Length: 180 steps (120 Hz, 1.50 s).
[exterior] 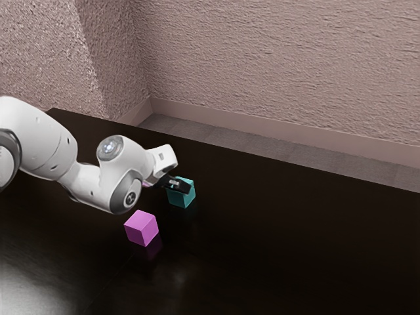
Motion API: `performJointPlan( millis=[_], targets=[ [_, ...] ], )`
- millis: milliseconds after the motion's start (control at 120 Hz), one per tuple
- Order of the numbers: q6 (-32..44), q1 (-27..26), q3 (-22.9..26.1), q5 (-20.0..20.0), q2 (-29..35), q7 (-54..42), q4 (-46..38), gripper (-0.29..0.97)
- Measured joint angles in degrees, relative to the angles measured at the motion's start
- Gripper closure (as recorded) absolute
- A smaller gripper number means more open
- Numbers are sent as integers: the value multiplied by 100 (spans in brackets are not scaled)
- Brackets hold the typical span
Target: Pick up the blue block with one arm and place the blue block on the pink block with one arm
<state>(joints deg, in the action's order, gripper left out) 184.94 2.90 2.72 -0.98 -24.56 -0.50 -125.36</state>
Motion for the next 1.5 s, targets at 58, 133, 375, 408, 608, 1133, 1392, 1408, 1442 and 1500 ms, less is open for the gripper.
performJointPlan(
  millis=[58,133,375,408,608,1133,1392,1408,1442,1500],
  targets=[
    [28,8,0,-3,-9,0,3,0],
    [54,17,0,-8,-39,-1,19,0],
    [94,35,0,-23,-211,-1,168,0],
    [97,35,0,-26,-223,-2,180,0],
    [106,35,8,-27,-265,-2,215,0],
    [229,35,18,-27,-510,0,432,0],
    [321,35,18,-30,-527,2,431,1],
    [324,37,18,-31,-527,3,431,1],
    [329,38,18,-32,-527,3,431,3],
    [336,47,18,-33,-527,4,431,5]
  ],
)
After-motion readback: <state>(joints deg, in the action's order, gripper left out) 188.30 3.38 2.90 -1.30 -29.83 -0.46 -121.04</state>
